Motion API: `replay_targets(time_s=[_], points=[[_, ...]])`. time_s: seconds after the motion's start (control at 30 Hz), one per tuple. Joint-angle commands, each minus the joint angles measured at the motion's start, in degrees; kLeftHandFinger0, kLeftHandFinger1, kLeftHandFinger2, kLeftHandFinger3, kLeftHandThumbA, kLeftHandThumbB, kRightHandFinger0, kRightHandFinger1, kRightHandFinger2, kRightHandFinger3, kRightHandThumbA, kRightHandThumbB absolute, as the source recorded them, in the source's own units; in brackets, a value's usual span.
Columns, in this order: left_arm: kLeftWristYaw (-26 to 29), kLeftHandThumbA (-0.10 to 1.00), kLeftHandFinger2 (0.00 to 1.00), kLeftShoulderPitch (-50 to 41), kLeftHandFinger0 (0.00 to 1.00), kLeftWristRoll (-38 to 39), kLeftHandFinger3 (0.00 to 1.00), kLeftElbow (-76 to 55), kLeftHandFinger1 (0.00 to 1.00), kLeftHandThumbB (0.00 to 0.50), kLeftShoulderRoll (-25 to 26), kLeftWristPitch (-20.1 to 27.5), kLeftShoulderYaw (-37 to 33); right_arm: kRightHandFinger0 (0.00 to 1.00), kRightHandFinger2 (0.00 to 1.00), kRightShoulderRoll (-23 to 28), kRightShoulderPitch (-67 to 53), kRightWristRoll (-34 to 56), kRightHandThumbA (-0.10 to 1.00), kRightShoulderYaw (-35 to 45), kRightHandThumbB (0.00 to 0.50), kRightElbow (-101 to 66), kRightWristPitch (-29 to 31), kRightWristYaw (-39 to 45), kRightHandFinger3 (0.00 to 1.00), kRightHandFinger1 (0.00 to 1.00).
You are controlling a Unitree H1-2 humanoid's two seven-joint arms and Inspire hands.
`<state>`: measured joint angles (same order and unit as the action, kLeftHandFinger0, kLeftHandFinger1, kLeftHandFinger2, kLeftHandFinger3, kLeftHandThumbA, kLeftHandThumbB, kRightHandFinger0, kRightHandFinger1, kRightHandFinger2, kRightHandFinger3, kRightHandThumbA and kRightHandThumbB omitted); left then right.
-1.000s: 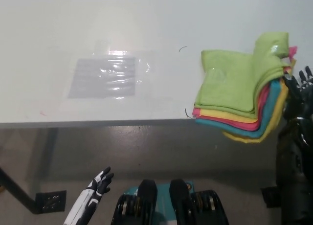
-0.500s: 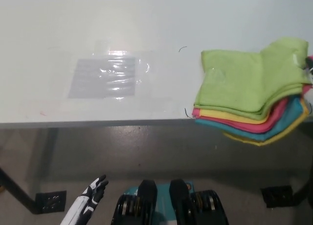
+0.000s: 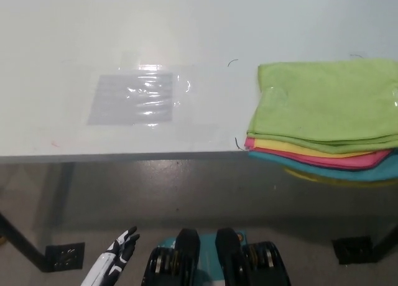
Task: A stack of folded microfibre clothes with a single fold is kept infront of the robot. the robot uses its right hand to grab one end of the clothes and pulla it away from the other end to unfold
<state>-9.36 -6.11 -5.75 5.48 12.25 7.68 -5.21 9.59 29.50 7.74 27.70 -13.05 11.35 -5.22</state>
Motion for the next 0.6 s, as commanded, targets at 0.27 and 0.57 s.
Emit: replay_targets(time_s=[0.27,0.57], points=[[-0.26,0.93,1.0,1.76,1.0,-1.04,1.0,-1.11,1.0,0.227,1.32,3.63,-0.31,1.0,1.0,2.02,-11.7,-6.62,1.0,-12.01,0.289,-27.22,-2.38,7.42,1.0,1.0],[-0.38,0.93,1.0,3.02,1.0,-0.25,1.0,-1.73,1.0,0.254,0.88,3.53,-0.4,1.0,1.0,-0.79,-25.71,-13.08,1.0,-26.49,0.312,-20.24,2.94,9.87,1.0,1.0]])
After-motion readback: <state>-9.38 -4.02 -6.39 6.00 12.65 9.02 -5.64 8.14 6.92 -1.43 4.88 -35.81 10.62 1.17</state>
